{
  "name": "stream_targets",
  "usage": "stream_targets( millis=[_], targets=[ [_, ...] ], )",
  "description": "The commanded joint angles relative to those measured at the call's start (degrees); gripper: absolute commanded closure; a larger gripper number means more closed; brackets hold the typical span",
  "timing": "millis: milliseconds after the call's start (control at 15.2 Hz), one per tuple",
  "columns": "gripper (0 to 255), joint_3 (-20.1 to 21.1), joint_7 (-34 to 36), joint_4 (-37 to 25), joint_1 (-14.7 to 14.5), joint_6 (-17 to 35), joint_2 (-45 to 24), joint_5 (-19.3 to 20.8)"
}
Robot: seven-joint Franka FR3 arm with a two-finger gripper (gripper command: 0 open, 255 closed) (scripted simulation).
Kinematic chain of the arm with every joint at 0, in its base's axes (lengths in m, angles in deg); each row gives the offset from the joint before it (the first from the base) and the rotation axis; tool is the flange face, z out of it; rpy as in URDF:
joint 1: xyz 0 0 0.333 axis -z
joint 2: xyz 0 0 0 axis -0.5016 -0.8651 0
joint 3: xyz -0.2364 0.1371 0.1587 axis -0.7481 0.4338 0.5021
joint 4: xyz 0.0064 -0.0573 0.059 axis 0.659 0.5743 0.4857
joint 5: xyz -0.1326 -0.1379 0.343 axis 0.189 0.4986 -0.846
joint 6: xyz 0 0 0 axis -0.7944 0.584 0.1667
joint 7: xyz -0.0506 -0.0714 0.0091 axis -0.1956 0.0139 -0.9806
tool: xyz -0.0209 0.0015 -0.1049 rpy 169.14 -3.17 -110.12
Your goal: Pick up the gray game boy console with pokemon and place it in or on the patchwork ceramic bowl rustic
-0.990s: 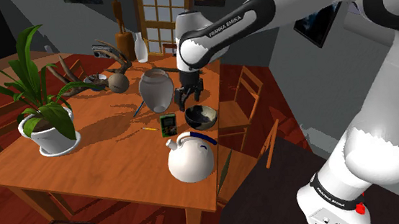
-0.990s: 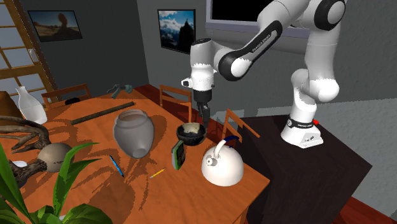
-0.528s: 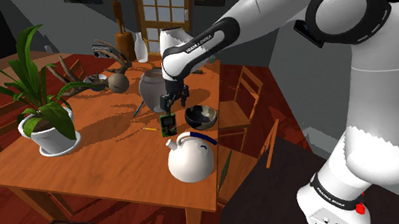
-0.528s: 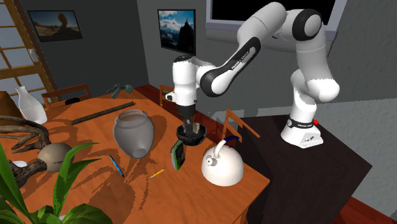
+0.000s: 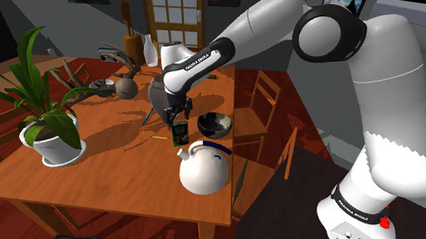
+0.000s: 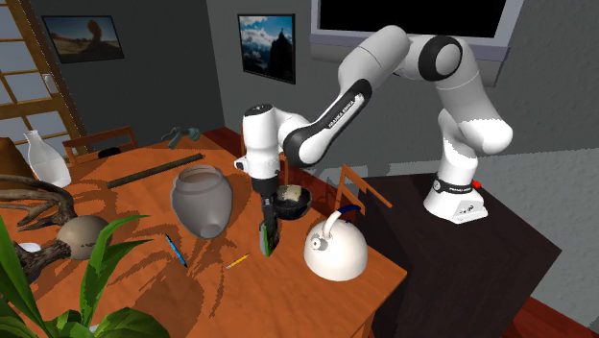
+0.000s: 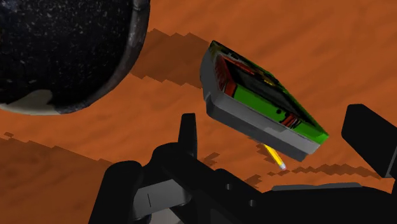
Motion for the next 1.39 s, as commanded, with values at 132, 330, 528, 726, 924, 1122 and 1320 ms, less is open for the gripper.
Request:
stream_targets(
  millis=[132, 330, 528, 726, 924, 1122, 1320],
  targets=[
    [0, -0.2, 0.2, 0.2, -0.2, 2.4, -2.2, 0.3],
    [0, -0.2, 0.2, 0.2, -0.2, 2.4, -2.2, 0.3],
    [0, -0.2, 0.2, 0.2, -0.2, 2.4, -2.2, 0.3],
    [255, -0.2, 0.2, 0.2, -0.2, 2.4, -2.2, 0.3],
    [255, -0.2, 0.2, 0.2, -0.2, 2.4, -2.2, 0.3],
    [255, -0.2, 0.2, 0.1, -0.2, 2.5, -2.4, 0.3],
    [255, -0.2, 0.2, 0.2, -0.2, 2.4, -2.2, 0.3]
  ],
)
